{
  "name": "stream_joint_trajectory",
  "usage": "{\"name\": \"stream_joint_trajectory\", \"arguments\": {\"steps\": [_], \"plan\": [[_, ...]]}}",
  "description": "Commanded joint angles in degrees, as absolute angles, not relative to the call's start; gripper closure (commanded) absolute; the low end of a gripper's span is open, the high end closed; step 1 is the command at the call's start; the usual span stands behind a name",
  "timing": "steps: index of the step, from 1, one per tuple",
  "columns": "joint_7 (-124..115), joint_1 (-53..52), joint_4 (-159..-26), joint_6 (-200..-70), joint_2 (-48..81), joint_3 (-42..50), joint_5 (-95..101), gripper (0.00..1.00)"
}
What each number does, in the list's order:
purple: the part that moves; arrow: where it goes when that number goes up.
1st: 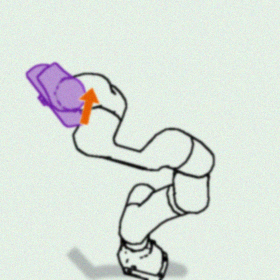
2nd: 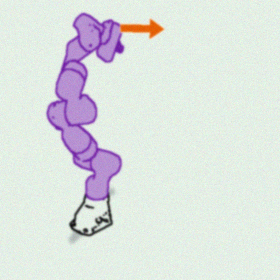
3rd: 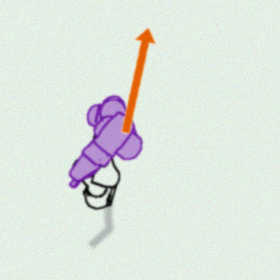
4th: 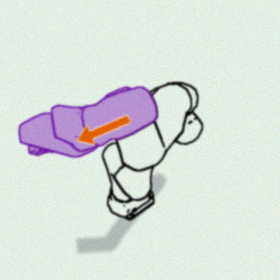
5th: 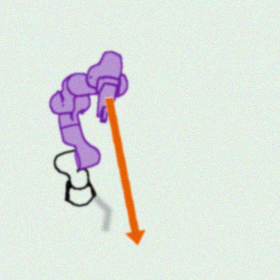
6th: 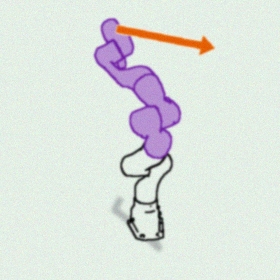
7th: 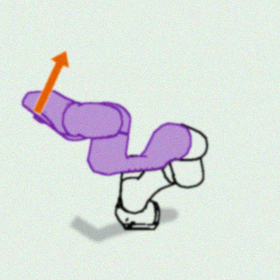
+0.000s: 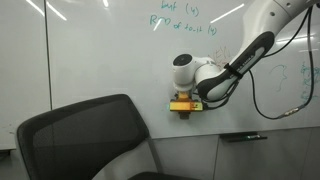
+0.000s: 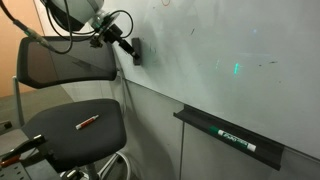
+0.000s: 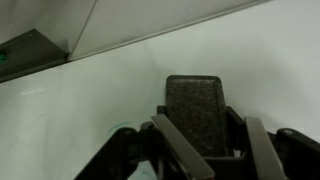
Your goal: Use the duster to erase some of the writings at the bottom of the whiteboard
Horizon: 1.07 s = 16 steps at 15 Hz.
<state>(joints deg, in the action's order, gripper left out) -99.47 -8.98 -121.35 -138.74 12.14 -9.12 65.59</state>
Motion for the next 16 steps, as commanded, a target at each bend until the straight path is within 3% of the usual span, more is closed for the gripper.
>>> {"name": "stream_joint_trajectory", "arguments": {"steps": [1,9,14,15,16], "plan": [[-91.2,-9.9,-120.3,-144.4,16.7,-10.0,62.8,0.67],[-69.0,-11.5,-123.8,-154.8,24.9,-11.6,52.2,0.67],[-53.2,-7.0,-122.3,-155.6,32.4,-19.5,45.8,0.67],[-48.1,-9.6,-122.1,-156.5,33.3,-17.7,41.8,0.67],[-45.5,-5.5,-121.6,-155.1,34.9,-22.2,42.1,0.67]]}}
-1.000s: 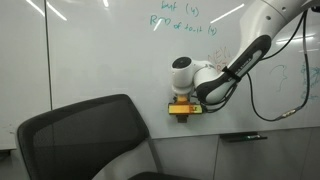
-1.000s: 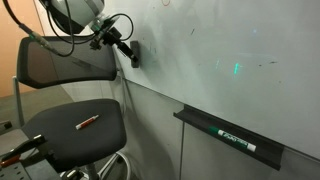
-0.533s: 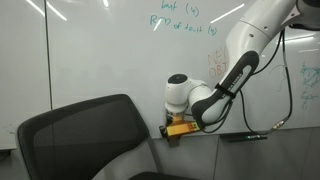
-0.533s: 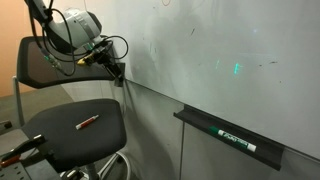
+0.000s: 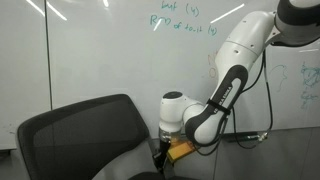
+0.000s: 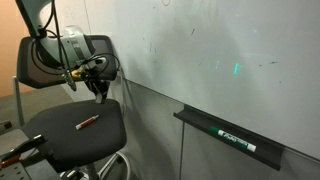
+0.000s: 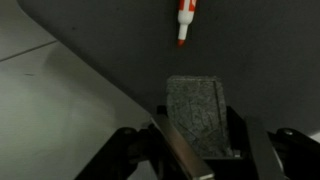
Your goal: Use the duster to erase some of the writings at the bottom of the whiteboard
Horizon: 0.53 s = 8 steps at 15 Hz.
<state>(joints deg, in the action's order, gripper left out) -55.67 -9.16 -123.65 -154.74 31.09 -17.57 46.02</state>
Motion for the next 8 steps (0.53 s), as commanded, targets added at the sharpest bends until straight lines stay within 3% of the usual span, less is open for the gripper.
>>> {"name": "stream_joint_trajectory", "arguments": {"steps": [1,8], "plan": [[-41.2,-5.0,-121.0,-154.5,36.2,-23.4,40.2,0.67],[-13.8,5.1,-117.2,-141.8,43.0,-35.8,29.6,0.67]]}}
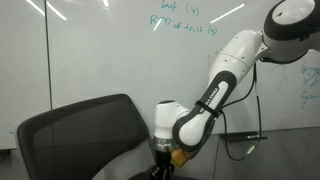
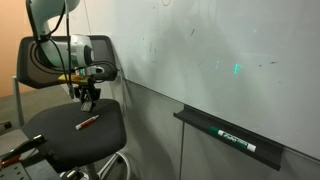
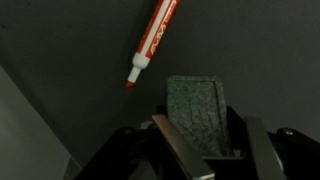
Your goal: Use the duster to erase some of the writings at the bottom of the whiteboard
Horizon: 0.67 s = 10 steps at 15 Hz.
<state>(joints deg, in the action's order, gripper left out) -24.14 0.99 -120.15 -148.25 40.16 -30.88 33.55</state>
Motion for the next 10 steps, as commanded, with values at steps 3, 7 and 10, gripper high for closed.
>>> {"name": "stream_joint_trajectory", "arguments": {"steps": [3,7,10], "plan": [[-2.4,-0.8,-115.0,-132.6,41.1,-31.4,18.6,0.21],[3.5,-6.2,-114.2,-128.9,40.0,-25.4,10.8,0.19],[4.3,-7.9,-113.1,-127.1,40.3,-24.7,10.1,0.1]]}}
